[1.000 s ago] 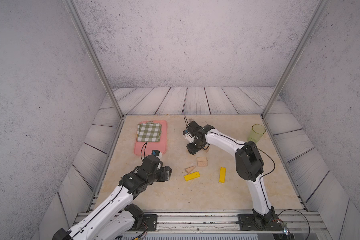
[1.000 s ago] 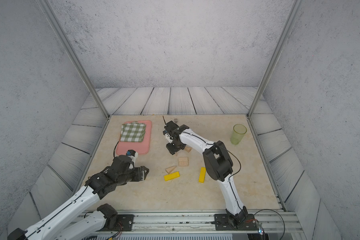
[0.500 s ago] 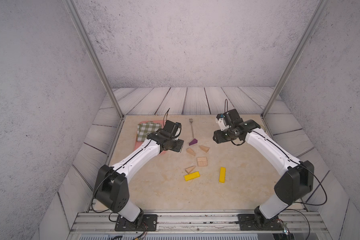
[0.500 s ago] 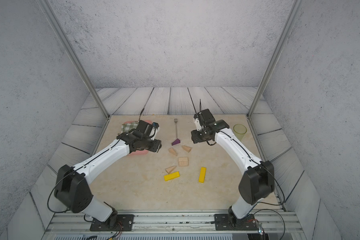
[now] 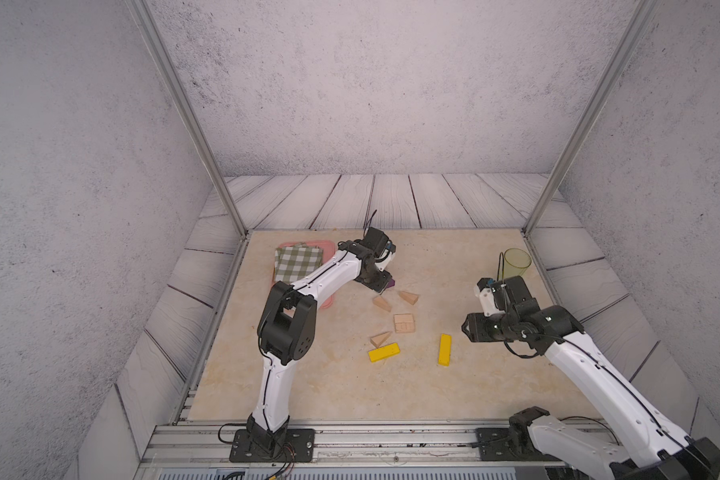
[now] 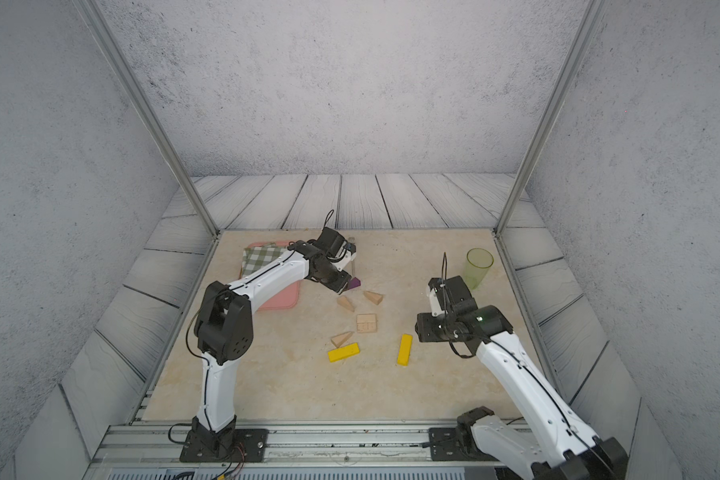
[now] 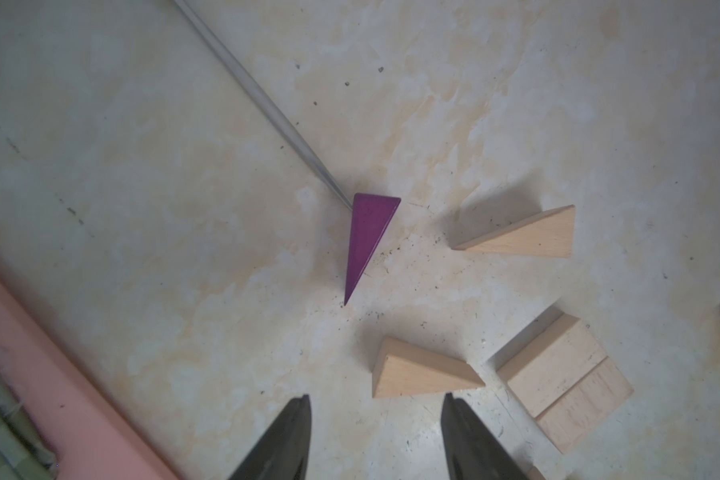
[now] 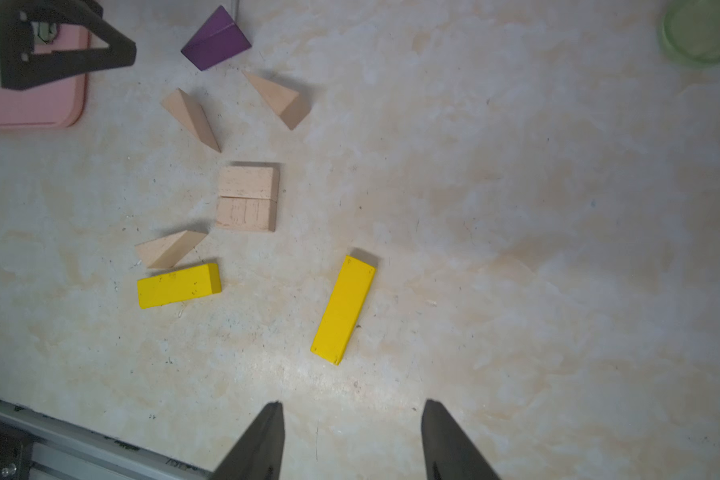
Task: Assemble a small pinwheel with building blocks
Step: Assemble the building block at the center of the board.
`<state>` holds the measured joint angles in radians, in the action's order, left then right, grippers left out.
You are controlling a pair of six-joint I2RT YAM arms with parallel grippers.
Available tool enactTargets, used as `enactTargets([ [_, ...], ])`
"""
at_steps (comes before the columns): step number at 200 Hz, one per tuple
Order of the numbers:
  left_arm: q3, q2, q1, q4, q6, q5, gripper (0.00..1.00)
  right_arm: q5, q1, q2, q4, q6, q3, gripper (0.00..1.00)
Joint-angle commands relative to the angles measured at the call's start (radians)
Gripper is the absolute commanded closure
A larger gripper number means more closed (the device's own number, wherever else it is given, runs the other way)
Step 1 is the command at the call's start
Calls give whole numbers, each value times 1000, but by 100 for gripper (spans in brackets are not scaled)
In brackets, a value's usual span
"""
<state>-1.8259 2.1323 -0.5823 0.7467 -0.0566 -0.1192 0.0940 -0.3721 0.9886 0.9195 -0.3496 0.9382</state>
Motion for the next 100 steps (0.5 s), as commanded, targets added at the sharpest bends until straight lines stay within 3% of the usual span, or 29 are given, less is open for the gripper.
enactTargets([
  [1,-63,55,-1,16,-28,-13,44,-23,6,-48,49,-55,-34,43],
  [100,-329,310,-2,94,25,11,41,-48,16,-83,116,-51,-15,43],
])
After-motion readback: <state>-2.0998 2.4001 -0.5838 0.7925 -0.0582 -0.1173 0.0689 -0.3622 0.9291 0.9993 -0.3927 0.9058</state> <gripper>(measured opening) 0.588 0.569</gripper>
